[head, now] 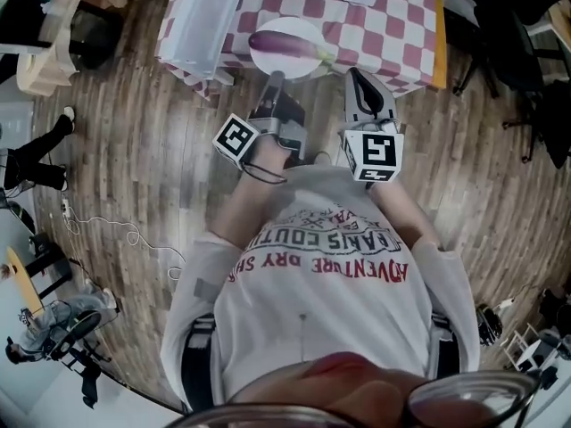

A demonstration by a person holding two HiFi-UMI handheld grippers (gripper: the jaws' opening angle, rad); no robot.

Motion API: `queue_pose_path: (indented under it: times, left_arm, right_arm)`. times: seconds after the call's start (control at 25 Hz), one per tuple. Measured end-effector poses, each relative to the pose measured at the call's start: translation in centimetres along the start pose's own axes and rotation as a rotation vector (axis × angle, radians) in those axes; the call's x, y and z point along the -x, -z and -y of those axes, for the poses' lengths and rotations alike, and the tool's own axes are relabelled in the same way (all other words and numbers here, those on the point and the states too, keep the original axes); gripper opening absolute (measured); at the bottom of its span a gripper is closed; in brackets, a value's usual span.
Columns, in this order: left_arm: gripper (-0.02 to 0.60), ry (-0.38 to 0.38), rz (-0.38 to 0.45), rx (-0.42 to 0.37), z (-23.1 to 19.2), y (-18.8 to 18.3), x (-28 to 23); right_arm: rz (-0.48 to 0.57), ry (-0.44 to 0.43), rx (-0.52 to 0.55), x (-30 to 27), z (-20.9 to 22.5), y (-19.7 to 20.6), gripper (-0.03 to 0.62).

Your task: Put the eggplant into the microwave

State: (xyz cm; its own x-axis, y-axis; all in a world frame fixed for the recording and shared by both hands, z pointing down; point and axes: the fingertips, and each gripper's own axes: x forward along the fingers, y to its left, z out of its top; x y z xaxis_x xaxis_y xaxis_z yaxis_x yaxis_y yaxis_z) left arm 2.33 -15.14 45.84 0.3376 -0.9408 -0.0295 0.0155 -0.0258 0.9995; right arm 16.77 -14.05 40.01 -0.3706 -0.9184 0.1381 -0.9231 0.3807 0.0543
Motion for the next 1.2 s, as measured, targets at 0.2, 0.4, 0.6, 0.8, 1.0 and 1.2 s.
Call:
queue_pose_path:
  times: [0.2, 0.4, 0.6, 0.8, 1.0, 1.2]
  left_arm:
    - [0.031, -0.026, 0.008, -0.001, -0.7, 0.1, -3.6]
    - [0.031, -0.049, 0.003, 0.008, -1.7, -1.2, -7.7]
    - [0.032, -0.083, -0.019, 0.029, -3.1, -3.3, -12.9]
    - [0.031, -0.107, -0.058, 0.025, -4.5, -6.2, -18.8]
    - [0.031, -0.134, -0.088, 0.036, -6.1, -9.4, -23.5]
    - [0.031, -0.156, -0.11, 0.028, -8.0, -11.9, -26.8]
  right_arm:
    - [-0.025, -0.03, -0.033, -3.0, 2.1, 1.2, 0.026]
    - [-0.05, -0.029, -0.035, -6.7, 3.5, 1.7, 0.026]
    - [-0.059, 0.006, -0.022, -11.2, 5.4, 1.0, 0.026]
    - [-0.084, 0.052, -0.036, -17.5, 7.3, 1.2, 0.026]
    - [-0.115, 0.068, -0.053, -23.4, 7.5, 1.5, 0.026]
    - [-0.121, 0.078, -0.081, -27.8, 7.7, 1.6, 0.026]
